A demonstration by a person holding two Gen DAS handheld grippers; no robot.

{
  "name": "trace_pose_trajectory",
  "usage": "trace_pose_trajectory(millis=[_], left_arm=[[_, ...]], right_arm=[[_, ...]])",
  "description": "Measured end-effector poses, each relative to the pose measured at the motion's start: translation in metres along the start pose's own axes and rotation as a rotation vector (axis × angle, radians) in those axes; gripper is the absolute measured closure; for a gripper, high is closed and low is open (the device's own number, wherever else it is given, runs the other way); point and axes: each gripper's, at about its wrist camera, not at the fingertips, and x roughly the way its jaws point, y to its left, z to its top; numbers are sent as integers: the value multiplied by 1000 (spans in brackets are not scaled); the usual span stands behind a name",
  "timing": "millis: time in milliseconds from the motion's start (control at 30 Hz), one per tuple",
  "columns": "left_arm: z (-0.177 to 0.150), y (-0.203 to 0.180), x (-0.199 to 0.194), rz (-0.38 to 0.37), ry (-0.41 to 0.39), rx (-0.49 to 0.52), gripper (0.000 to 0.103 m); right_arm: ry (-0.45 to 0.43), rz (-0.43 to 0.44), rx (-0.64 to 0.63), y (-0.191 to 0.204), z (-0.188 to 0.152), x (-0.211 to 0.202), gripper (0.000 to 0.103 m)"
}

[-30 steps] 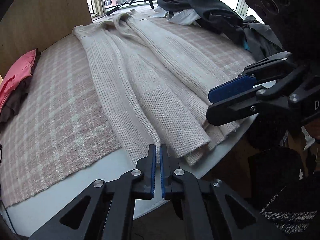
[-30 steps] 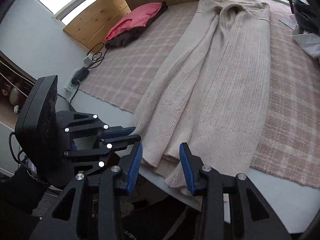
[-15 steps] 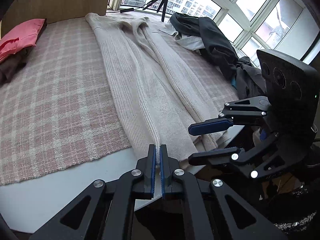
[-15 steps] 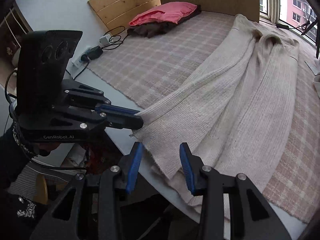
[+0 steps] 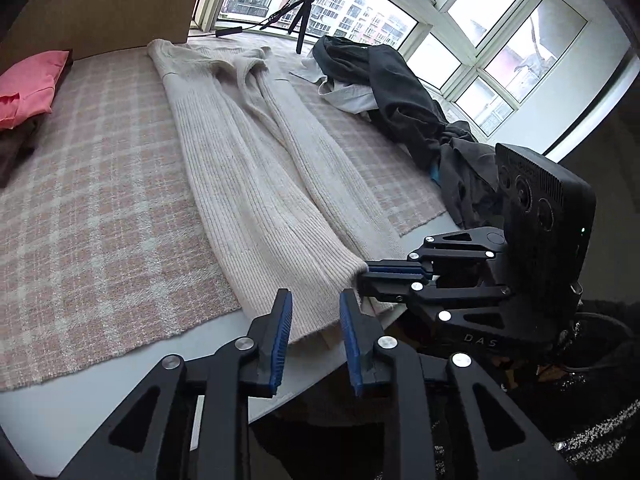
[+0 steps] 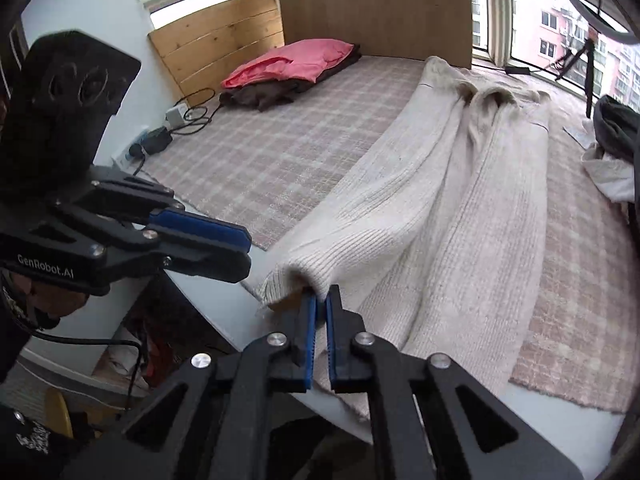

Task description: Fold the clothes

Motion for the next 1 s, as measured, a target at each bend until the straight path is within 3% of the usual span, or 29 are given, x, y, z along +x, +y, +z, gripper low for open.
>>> trace_pose_trajectory(millis=[100,267,433,600,767,833,900,1000], left_arm=[[0,-2,5,37,20,39,71],[-2,-14,34,15,76,82,71],[-11,-24,63,40,184,154,71],[-13,-23,39,41,143,150,71],[-1,-18,36,42,88,103,70],[0,-21,51,54,107,110,70],[-3,-24,71,66,157,117,70],[-9,-34,49,94,131,138,69]], right_arm=[[-27,29,139,-15,-9,-6,98],[-3,47,302,-41,-24,-2,98],[71,24,289,-45,-27,13,98],[123,70,237,-47,-22,-10,97],[64,20,201,-61,6,-25,92],[48,-4,201,-69,19,-22,89],[86,-53,206,-82,25,-7,88],[128,-83,289,-109,14,-8,86]])
